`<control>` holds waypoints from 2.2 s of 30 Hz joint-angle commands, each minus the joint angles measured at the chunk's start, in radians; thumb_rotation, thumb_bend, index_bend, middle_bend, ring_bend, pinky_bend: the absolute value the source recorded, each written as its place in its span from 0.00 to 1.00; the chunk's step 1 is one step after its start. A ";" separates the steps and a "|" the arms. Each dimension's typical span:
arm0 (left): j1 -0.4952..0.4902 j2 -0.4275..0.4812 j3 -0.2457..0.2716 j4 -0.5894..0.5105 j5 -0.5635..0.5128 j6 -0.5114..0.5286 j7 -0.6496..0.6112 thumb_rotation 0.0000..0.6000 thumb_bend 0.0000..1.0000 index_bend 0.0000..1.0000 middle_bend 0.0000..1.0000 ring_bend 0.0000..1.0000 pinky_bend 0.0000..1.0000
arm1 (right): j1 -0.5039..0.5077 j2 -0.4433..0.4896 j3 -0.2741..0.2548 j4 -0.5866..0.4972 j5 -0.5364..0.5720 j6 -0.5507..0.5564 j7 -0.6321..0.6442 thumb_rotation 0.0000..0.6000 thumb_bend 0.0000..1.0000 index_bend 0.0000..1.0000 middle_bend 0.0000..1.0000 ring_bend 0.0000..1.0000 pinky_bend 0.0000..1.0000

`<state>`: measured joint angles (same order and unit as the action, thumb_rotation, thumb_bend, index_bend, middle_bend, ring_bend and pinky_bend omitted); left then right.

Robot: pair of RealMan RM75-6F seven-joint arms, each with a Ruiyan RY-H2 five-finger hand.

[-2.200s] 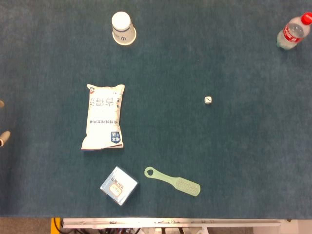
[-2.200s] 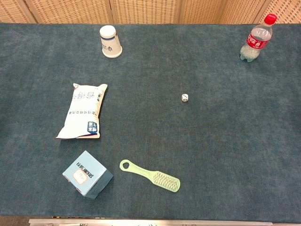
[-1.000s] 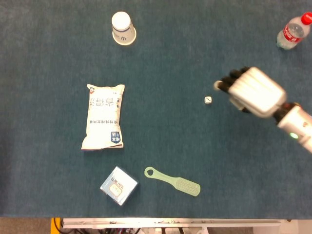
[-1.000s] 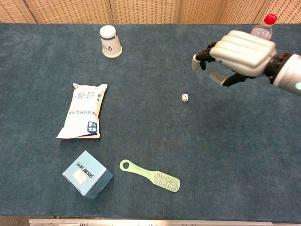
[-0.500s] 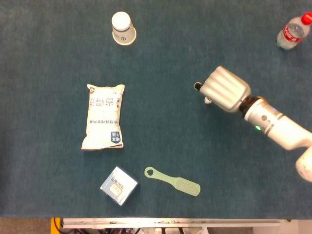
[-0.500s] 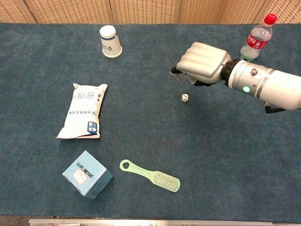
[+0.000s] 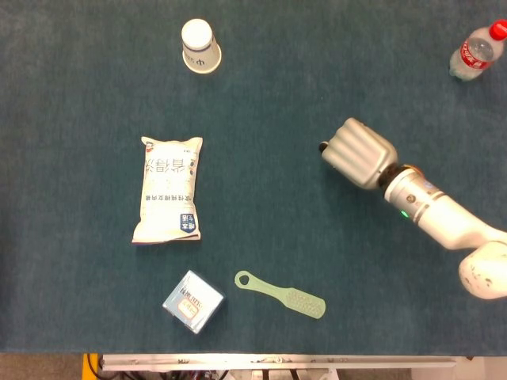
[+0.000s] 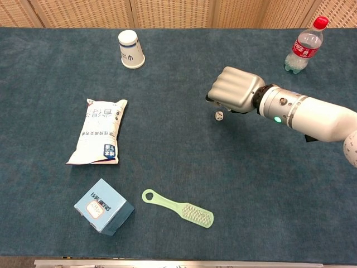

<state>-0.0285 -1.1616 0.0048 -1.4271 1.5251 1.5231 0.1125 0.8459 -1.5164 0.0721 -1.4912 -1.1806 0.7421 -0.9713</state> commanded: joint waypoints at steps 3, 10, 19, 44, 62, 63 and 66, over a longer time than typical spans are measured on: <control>0.001 0.001 0.000 0.000 -0.002 -0.003 0.000 1.00 0.00 0.37 0.28 0.22 0.37 | 0.015 -0.009 -0.016 0.004 -0.005 -0.002 0.035 1.00 1.00 0.46 0.91 0.93 0.94; 0.001 0.004 0.001 -0.006 -0.008 -0.010 0.009 1.00 0.00 0.37 0.28 0.22 0.37 | 0.030 -0.028 -0.040 0.027 -0.017 0.000 0.061 1.00 1.00 0.46 0.91 0.93 0.94; 0.003 0.005 0.000 -0.007 -0.007 -0.009 0.008 1.00 0.00 0.37 0.28 0.22 0.37 | 0.047 -0.048 -0.057 0.056 -0.015 0.003 0.084 1.00 1.00 0.46 0.91 0.93 0.94; 0.005 0.007 0.000 -0.014 -0.009 -0.012 0.020 1.00 0.00 0.37 0.28 0.22 0.37 | 0.063 -0.019 -0.102 0.014 0.103 0.051 -0.001 1.00 1.00 0.46 0.91 0.94 0.95; 0.003 0.005 -0.001 -0.014 -0.016 -0.021 0.030 1.00 0.00 0.37 0.28 0.22 0.37 | 0.054 0.034 -0.140 -0.047 0.137 0.104 -0.016 1.00 1.00 0.52 0.91 0.94 0.95; 0.003 0.004 -0.001 -0.014 -0.016 -0.022 0.030 1.00 0.00 0.37 0.28 0.22 0.37 | 0.053 0.037 -0.141 -0.050 0.136 0.107 -0.012 1.00 1.00 0.52 0.91 0.94 0.95; 0.003 0.004 -0.002 -0.013 -0.018 -0.023 0.030 1.00 0.00 0.37 0.28 0.22 0.37 | 0.046 0.051 -0.143 -0.061 0.122 0.117 0.008 1.00 1.00 0.53 0.91 0.94 0.95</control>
<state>-0.0256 -1.1580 0.0028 -1.4400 1.5069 1.5001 0.1428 0.8949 -1.4697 -0.0698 -1.5478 -1.0535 0.8554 -0.9688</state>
